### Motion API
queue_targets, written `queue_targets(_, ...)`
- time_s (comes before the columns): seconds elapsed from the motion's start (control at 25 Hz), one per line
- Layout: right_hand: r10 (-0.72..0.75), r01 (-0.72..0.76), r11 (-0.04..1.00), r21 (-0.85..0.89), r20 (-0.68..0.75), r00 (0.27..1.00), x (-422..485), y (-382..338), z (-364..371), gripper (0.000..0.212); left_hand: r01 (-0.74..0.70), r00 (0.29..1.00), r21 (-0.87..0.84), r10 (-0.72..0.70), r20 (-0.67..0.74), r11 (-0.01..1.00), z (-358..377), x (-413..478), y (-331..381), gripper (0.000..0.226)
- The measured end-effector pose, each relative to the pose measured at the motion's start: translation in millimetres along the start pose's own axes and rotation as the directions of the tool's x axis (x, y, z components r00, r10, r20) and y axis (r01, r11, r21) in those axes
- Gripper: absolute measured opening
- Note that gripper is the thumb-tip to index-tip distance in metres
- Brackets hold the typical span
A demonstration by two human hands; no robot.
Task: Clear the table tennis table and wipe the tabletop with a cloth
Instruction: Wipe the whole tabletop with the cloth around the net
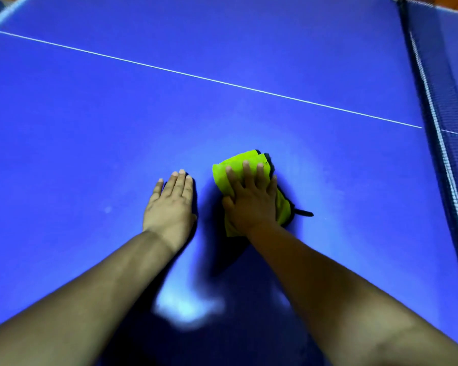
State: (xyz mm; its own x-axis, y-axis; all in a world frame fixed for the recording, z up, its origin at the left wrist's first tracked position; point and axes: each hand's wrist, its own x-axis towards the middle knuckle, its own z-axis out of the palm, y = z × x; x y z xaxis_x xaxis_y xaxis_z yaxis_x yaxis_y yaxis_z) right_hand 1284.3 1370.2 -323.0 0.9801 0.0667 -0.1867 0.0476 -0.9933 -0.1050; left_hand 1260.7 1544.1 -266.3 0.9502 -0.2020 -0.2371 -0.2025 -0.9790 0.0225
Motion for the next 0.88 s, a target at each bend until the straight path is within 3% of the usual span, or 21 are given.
queue_targets(0.16,0.002,-0.003,1.000,0.018,0.024,1.000,-85,-25,14,0.072,-0.033,0.999,-0.020,0.032,-0.021,0.999,19,-78,-10,0.069)
queue_targets(0.32,0.024,-0.023,1.000,0.006,-0.043,0.999,-162,-57,34,0.073,-0.073,0.993,0.022,0.075,-0.088,0.997,39,-157,-21,0.064)
queue_targets(0.48,-0.003,0.001,1.000,-0.014,-0.100,0.995,-229,-86,46,0.067,-0.082,0.996,0.015,0.082,0.026,0.997,50,-219,-33,0.059)
queue_targets(0.64,-0.071,0.072,0.997,0.017,-0.063,0.995,-296,-113,58,0.069,-0.040,0.999,0.023,0.039,0.028,0.999,52,-266,-31,0.063)
queue_targets(0.88,-0.140,0.141,0.990,0.007,-0.083,0.987,-364,-80,64,0.073,-0.122,0.992,-0.044,0.123,0.010,0.992,56,-285,-7,0.067)
